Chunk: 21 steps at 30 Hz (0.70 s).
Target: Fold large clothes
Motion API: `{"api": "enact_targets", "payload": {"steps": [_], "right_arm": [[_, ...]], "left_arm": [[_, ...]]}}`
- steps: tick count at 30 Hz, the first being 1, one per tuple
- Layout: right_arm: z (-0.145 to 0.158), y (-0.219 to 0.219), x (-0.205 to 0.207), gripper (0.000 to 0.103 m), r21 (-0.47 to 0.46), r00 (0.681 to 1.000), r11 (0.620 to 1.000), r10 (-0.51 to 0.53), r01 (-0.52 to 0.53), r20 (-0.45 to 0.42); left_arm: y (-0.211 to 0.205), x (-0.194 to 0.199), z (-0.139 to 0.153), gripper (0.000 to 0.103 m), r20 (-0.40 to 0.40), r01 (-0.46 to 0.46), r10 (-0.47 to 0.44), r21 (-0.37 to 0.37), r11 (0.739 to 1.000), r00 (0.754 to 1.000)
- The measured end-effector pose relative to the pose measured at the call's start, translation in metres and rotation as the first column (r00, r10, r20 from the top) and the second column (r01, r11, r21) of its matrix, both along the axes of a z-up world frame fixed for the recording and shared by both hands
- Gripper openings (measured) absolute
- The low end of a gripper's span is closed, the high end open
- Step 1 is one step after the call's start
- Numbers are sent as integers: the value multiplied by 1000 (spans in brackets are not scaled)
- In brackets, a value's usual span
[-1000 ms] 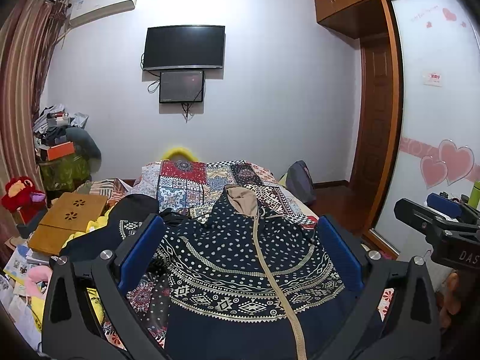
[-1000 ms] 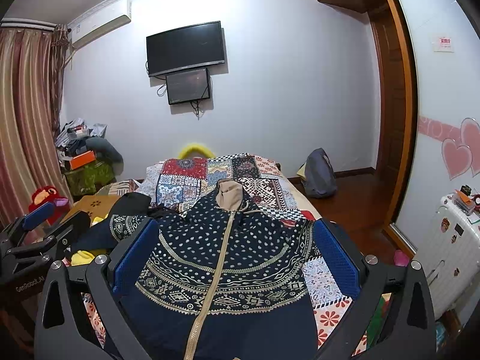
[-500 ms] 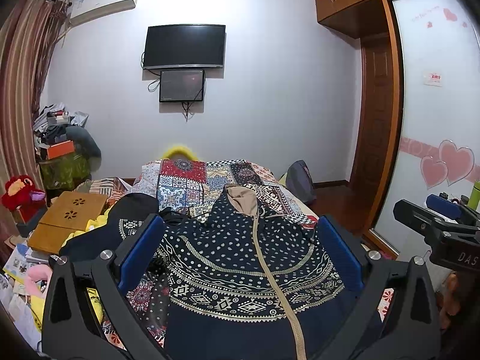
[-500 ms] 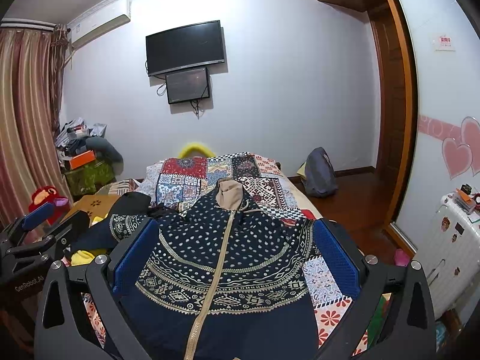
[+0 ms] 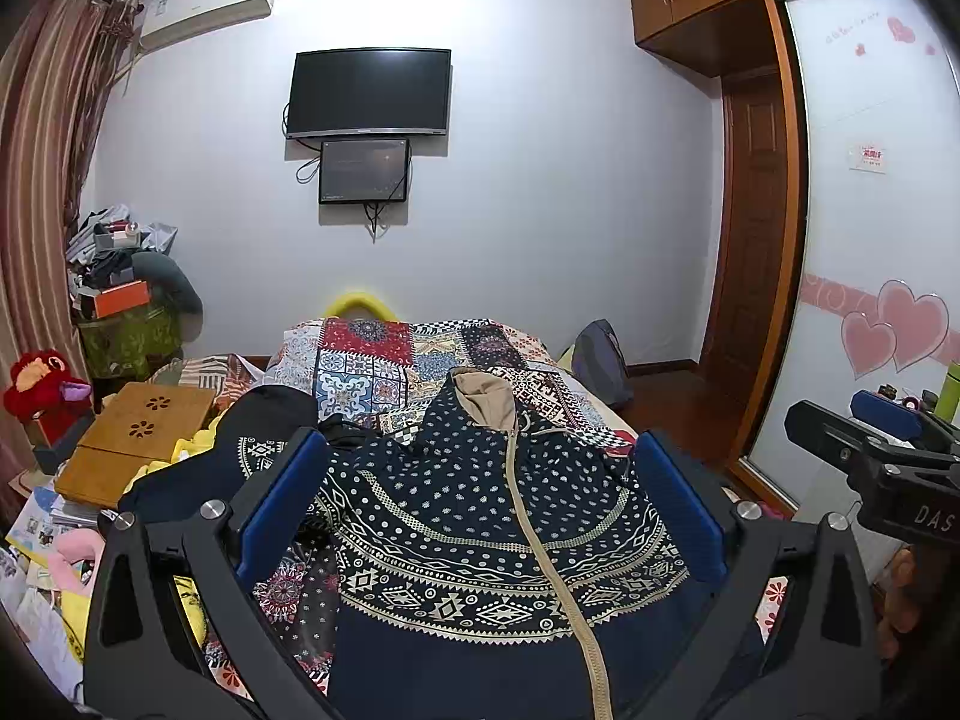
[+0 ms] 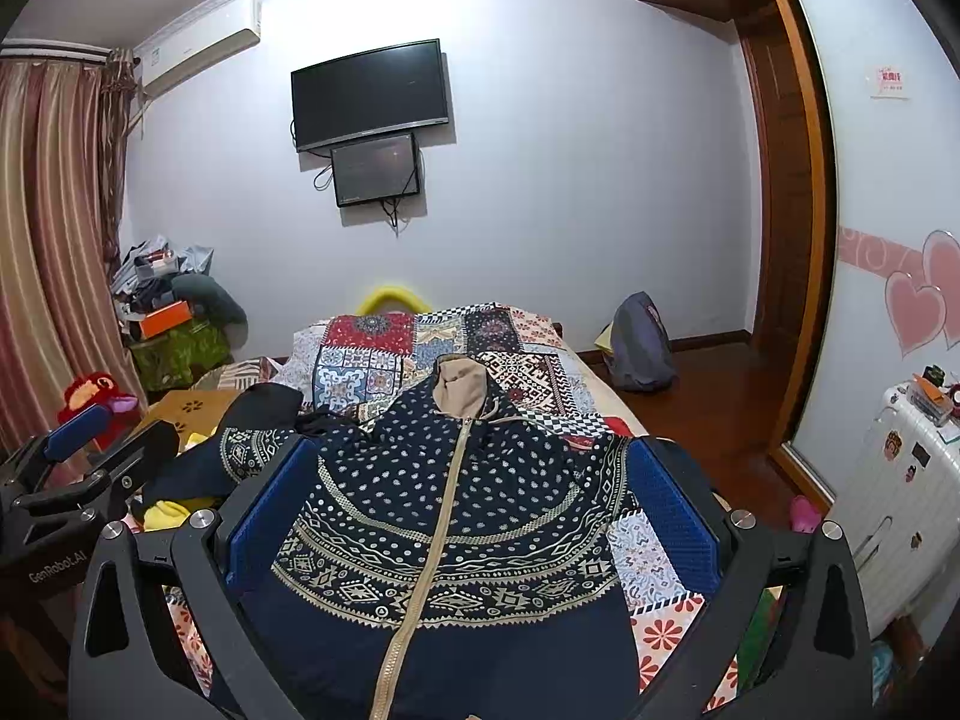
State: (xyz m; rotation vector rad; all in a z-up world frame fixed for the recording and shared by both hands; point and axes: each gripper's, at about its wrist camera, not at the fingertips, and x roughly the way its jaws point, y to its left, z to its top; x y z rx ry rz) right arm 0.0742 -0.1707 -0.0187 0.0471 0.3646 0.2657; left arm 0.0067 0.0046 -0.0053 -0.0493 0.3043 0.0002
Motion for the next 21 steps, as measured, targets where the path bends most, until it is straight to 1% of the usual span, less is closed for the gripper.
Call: {"api": "enact_targets", "payload": {"steps": [9, 21], "right_arm": [[-2, 1, 0, 102, 0, 1000, 1000, 0, 0, -4], [-4, 0, 8, 102, -7, 1000, 1000, -5, 5, -29]], "left_arm": [[1, 0, -1, 103, -3, -1, 1, -1, 1000, 1000], [4, 11, -5, 103, -21, -8, 8, -4, 1000, 1000]]}}
